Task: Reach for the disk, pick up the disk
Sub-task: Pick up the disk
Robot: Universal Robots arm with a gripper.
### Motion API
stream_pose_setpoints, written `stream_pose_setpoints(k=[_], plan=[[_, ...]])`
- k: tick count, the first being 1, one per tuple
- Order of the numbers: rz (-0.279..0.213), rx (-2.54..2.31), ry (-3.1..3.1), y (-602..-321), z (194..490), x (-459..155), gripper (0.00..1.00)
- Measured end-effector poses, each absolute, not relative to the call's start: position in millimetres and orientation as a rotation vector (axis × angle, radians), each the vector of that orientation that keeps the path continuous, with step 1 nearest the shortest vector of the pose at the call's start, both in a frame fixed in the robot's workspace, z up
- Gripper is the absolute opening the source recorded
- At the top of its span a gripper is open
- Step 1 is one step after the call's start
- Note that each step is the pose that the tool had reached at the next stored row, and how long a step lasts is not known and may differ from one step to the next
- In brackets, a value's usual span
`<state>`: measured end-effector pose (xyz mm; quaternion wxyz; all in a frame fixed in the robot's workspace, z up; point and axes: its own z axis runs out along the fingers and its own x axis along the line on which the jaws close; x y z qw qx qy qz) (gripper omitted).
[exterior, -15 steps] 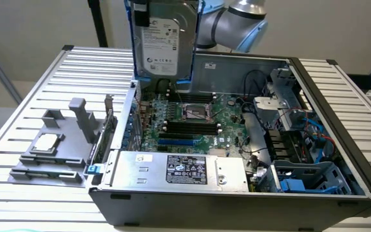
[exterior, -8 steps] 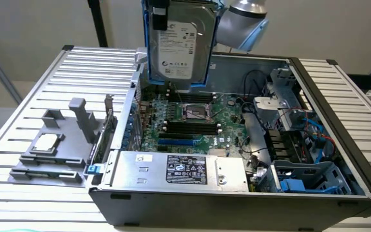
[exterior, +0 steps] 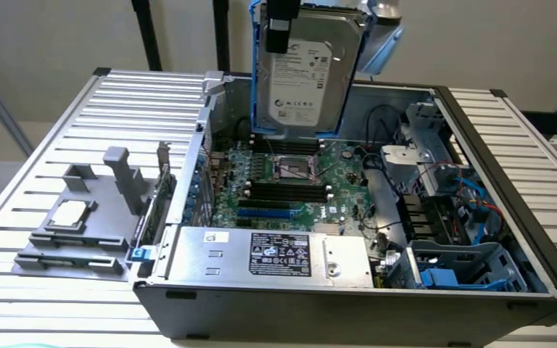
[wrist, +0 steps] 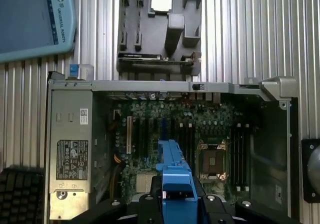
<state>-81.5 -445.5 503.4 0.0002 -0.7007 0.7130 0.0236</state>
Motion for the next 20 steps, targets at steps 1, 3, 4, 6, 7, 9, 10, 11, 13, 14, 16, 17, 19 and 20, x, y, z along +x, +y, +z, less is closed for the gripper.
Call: stream_pose_setpoints(k=[1,3,4,6,7,9,10,11,13,14,16,17,19,20], plan=[[0.074,-2.201,2.240,-447,503,-77,0.33],[0.074,-2.201,2.240,-450,503,-68,0.33],[0.074,-2.201,2.240,-451,503,-63,0.33],[0.074,-2.201,2.240,-455,503,-54,0.33],[0.074,-2.201,2.240,-456,503,-49,0.33],[0.074,-2.201,2.240,-459,503,-40,0.33],[0.074,-2.201,2.240,-461,503,-36,0.33],[0.074,-2.201,2.240,-462,503,-31,0.33],[0.074,-2.201,2.240,-465,503,-22,0.33],[0.074,-2.201,2.240,-466,503,-18,0.33],[0.074,-2.201,2.240,-470,502,-9,0.33],[0.074,-2.201,2.240,-471,502,-4,0.33],[0.074,-2.201,2.240,-475,502,5,0.33],[0.074,-2.201,2.240,-476,502,10,0.33]])
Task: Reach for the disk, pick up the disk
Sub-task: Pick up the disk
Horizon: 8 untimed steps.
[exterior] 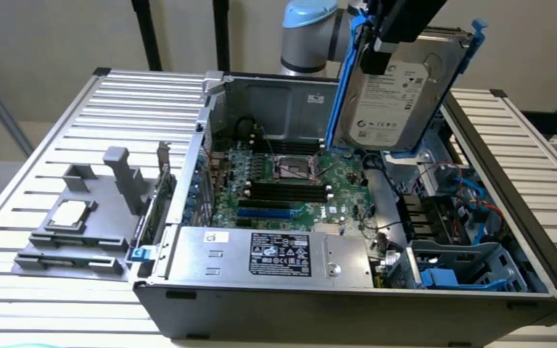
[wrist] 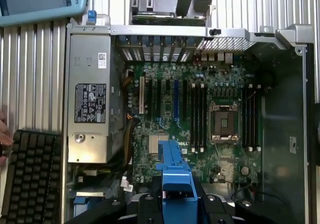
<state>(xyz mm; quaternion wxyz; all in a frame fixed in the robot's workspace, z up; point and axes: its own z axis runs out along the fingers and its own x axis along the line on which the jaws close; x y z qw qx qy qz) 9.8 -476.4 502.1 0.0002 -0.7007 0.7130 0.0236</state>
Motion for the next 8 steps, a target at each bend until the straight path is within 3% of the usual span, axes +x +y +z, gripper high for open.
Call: stream_pose_setpoints(k=[8], plan=[[0.074,-2.201,2.240,-497,501,36,0.33]])
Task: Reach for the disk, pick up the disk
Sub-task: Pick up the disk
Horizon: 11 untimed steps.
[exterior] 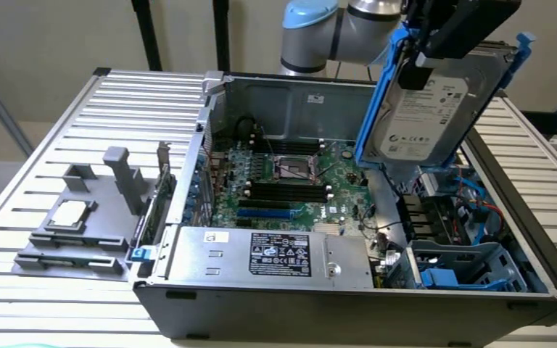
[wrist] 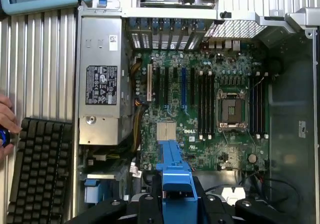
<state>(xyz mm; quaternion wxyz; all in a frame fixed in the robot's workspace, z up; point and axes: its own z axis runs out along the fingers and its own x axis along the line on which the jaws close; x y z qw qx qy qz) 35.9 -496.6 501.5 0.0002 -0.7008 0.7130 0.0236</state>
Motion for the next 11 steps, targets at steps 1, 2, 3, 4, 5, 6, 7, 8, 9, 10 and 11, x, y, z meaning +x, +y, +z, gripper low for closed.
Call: stream_pose_setpoints(k=[1,2,3,4,5,6,7,8,9,10,11], plan=[[0.074,-2.201,2.240,-499,501,38,0.33],[0.074,-2.201,2.240,-502,501,41,0.33],[0.074,-2.201,2.240,-505,501,44,0.33],[0.074,-2.201,2.240,-508,501,47,0.33],[0.074,-2.201,2.240,-511,501,49,0.33],[0.074,-2.201,2.240,-514,501,52,0.33],[0.074,-2.201,2.240,-517,501,55,0.33],[0.074,-2.201,2.240,-520,501,57,0.33],[0.074,-2.201,2.240,-523,501,60,0.33],[0.074,-2.201,2.240,-526,501,63,0.33],[0.074,-2.201,2.240,-529,501,65,0.33]])
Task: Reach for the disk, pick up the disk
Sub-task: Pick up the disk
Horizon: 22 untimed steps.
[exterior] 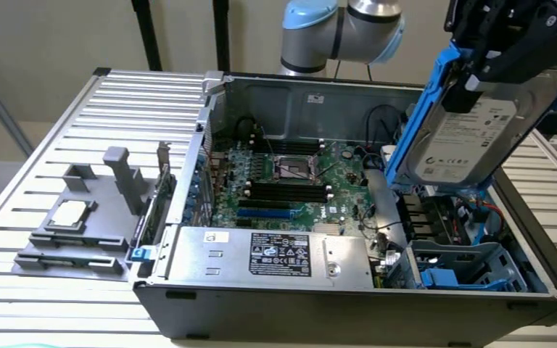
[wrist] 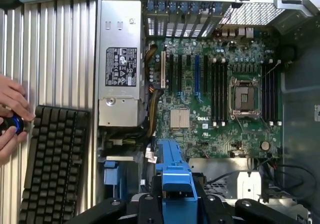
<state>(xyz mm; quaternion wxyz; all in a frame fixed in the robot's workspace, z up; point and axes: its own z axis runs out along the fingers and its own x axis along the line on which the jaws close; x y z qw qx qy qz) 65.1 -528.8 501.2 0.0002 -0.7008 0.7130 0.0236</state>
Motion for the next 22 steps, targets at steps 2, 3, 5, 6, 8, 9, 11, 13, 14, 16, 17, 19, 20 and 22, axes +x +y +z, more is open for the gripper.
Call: stream_pose_setpoints(k=[2,3,5,6,8,9,11,13,14,16,17,19,20,22], plan=[[0.074,-2.201,2.240,-535,501,70,0.33],[0.074,-2.201,2.240,-537,501,73,0.33],[0.074,-2.201,2.240,-543,501,79,0.33],[0.074,-2.201,2.240,-546,501,82,0.33],[0.074,-2.201,2.240,-551,501,87,0.33],[0.074,-2.201,2.240,-554,501,90,0.33],[0.074,-2.201,2.240,-560,501,96,0.33],[0.074,-2.201,2.240,-565,501,102,0.33],[0.074,-2.201,2.240,-568,501,105,0.33],[0.074,-2.201,2.240,-572,501,110,0.33],[0.075,-2.201,2.240,-574,501,111,0.33],[0.076,-2.200,2.239,-578,501,113,0.33],[0.079,-2.199,2.237,-580,501,113,0.33],[0.091,-2.195,2.230,-583,500,113,0.33]])
